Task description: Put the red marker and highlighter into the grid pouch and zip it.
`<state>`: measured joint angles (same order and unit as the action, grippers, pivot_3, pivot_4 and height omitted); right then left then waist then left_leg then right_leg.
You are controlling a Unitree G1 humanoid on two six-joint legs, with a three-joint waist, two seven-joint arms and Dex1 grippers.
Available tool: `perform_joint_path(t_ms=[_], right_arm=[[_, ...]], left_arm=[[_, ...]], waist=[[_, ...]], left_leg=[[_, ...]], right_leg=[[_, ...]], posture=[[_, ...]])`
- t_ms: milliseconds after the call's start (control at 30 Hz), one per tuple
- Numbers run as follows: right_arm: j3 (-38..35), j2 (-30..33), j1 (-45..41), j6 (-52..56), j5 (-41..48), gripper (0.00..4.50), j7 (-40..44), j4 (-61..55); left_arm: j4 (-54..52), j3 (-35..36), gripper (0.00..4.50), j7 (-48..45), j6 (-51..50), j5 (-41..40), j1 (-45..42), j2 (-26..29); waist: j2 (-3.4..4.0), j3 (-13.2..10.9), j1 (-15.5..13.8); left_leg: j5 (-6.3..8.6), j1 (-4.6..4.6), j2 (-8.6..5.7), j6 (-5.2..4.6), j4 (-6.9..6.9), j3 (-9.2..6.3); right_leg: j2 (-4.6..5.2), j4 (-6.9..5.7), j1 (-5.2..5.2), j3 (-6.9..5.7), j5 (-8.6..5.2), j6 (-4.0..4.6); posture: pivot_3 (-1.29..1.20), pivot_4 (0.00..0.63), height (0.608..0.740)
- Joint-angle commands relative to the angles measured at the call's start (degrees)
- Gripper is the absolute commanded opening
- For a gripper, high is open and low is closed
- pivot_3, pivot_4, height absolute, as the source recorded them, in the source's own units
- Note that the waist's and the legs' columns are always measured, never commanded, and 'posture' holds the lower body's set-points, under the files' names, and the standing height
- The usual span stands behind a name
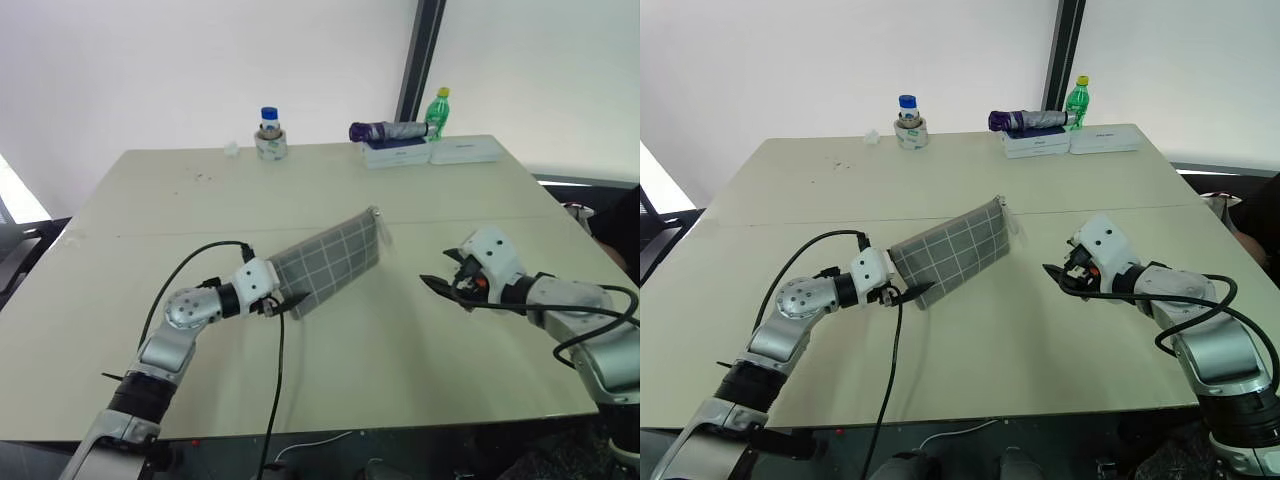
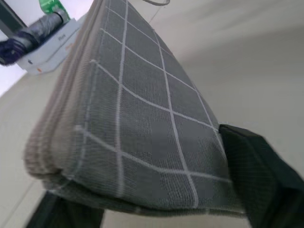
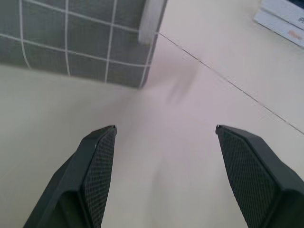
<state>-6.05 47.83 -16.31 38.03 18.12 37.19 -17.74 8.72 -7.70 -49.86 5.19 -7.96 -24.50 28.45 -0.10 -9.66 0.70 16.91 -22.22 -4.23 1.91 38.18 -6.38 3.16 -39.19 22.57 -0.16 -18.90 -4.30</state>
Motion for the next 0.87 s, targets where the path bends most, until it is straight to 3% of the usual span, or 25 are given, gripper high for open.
perform_joint_path(t_ms=[33, 200, 367, 867], right_arm=[[-3.5, 1.4, 0.6, -2.8, -0.2, 3.46, 1.4, 0.1], [-5.4, 1.7, 2.2, -4.7, -0.2, 3.46, 2.9, 2.6], [-6.3, 1.4, 1.9, -5.7, 0.4, 3.46, 4.0, 4.6], [-10.2, 0.5, 4.5, -9.9, 6.8, 3.46, 13.0, 7.9]], left_arm=[[-6.4, 4.5, 3.46, -0.9, -7.1, -6.0, 2.0, 2.0], [-10.7, 13.3, 3.46, 2.6, -15.5, -11.2, 7.8, 5.4], [-12.3, 19.7, 3.46, 5.3, -16.4, -11.4, 13.1, 8.1], [-18.4, 26.2, 3.46, 6.2, -21.8, -14.4, 25.1, 10.6]], waist=[[0.00, 0.0, 0.1], [0.00, 0.0, 0.0], [0.00, 0.0, -0.1], [0.01, 0.0, -0.1]], left_leg=[[0.00, -0.01, 0.00, 0.00, 0.00, 0.00], [0.04, 0.00, 0.02, -0.07, 0.00, -0.02], [0.05, 0.00, 0.02, -0.08, 0.00, -0.01], [0.16, 0.02, 0.02, -0.28, -0.01, -0.01]], right_leg=[[0.00, 0.00, 0.01, 0.00, 0.00, 0.00], [0.00, -0.01, -0.01, 0.00, 0.00, 0.00], [0.00, 0.00, -0.01, 0.00, 0.00, 0.00], [0.03, 0.03, -0.05, 0.00, 0.01, 0.03]], posture=[[0.00, 0.150, 0.740], [0.00, 0.150, 0.740], [0.00, 0.150, 0.740], [0.00, 0.150, 0.740]])
